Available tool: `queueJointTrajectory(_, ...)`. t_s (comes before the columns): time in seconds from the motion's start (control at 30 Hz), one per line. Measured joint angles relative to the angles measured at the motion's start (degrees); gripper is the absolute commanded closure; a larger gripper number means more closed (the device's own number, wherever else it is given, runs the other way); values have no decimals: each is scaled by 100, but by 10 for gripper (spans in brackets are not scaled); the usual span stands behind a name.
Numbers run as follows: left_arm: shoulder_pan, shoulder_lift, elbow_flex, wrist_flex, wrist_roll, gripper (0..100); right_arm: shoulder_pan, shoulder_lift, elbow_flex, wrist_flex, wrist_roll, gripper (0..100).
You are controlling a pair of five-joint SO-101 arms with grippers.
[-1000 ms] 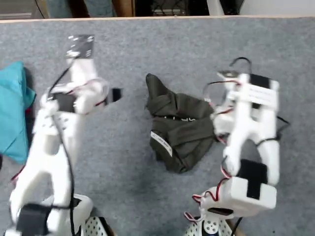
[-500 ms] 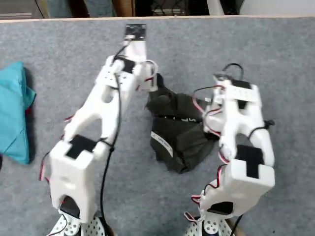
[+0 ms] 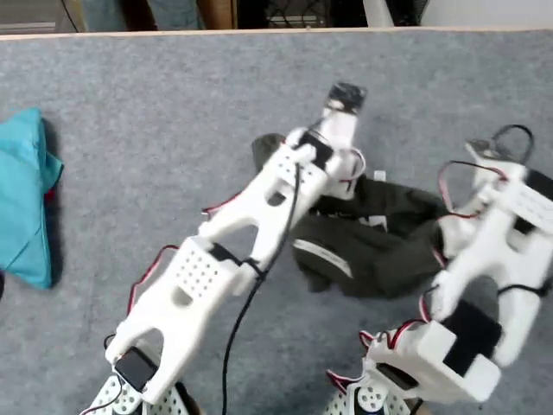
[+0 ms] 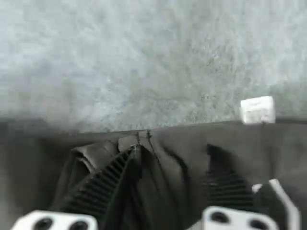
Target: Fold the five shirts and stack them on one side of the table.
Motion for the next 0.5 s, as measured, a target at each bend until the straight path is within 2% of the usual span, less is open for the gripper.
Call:
queueJointTrajectory(0.2,-167,510,-1459,396,-62,971,835,0,0,-870,352,977)
queueJointTrajectory(0.4,-879,501,-3481,1793,-220,971,905,0,44,-2180,369,977)
queueJointTrajectory(0.5,-1503,422,-3675,2418,-220,971,870,35,44,-2796,343,977)
